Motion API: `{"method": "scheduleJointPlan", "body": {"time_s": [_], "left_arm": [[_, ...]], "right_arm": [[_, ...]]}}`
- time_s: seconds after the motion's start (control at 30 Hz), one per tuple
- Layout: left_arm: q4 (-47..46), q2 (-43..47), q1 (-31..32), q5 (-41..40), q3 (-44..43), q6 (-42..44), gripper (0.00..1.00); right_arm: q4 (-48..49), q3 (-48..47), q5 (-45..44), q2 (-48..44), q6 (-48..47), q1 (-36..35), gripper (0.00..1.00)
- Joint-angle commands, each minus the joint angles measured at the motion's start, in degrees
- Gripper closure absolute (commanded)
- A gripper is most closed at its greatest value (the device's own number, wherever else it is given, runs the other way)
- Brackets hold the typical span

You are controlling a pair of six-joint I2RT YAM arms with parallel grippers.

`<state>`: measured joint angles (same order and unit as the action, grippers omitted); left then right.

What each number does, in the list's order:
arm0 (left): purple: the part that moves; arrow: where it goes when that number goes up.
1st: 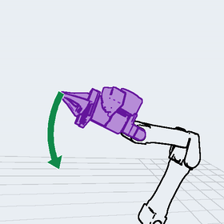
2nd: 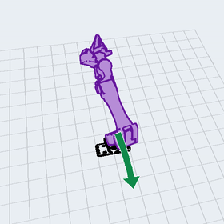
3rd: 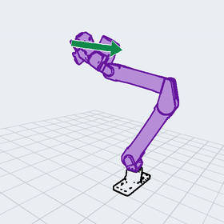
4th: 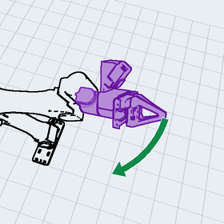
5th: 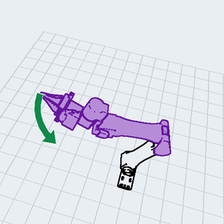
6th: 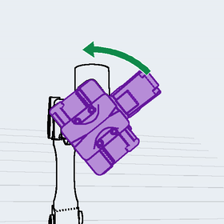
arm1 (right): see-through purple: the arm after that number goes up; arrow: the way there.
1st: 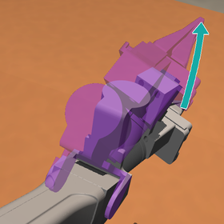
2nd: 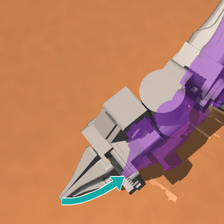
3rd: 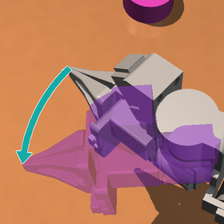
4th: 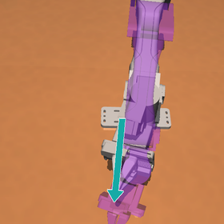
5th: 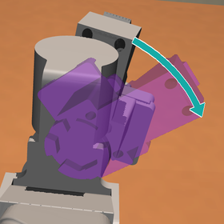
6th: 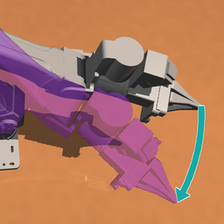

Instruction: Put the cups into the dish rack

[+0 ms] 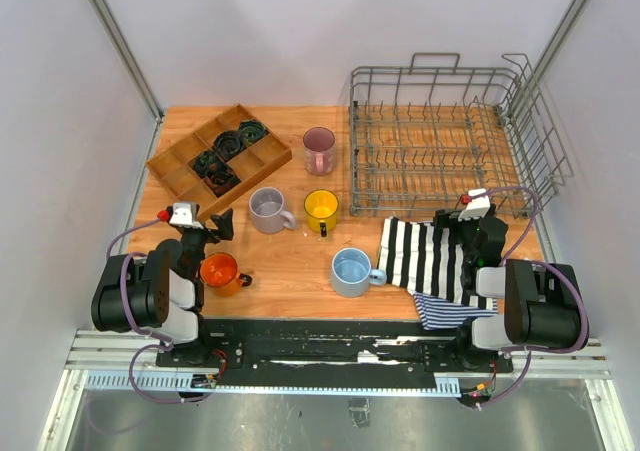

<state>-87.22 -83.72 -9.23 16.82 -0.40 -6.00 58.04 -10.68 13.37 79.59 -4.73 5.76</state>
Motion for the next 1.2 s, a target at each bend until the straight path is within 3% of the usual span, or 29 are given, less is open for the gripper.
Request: {"method": "scheduleJointPlan", "body": {"time_s": [0.0,0.33,0.47,0.7,1.07,1.17], "left_arm": [[-3.5,0.7,0.3,0.5,0.5,0.7,0.0],[-2.0,0.7,0.2,1.2,-0.4,1.1,0.0],[-2.0,0.7,0.2,1.2,-0.4,1.1,0.0],[-1.4,0.8,0.4,0.9,-0.6,1.2,0.0],[1.8,1.9,1.8,-1.1,-1.8,2.1,0.0],[7.9,6.7,2.0,0.3,-2.9,2.9,0.0]], "right_arm": [[1.9,-1.1,-0.4,0.5,-0.6,-1.3,0.02],[1.6,-1.3,-1.6,0.2,-0.7,-1.6,0.02],[-3.3,-2.7,-6.0,-2.7,1.0,-1.6,0.02],[-28.0,-11.2,-11.5,-11.5,1.8,-1.6,0.02],[-52.6,-11.9,-16.7,-28.6,8.4,-1.6,0.02],[-58.4,-11.3,-17.4,-34.5,11.8,-1.6,0.02]]}}
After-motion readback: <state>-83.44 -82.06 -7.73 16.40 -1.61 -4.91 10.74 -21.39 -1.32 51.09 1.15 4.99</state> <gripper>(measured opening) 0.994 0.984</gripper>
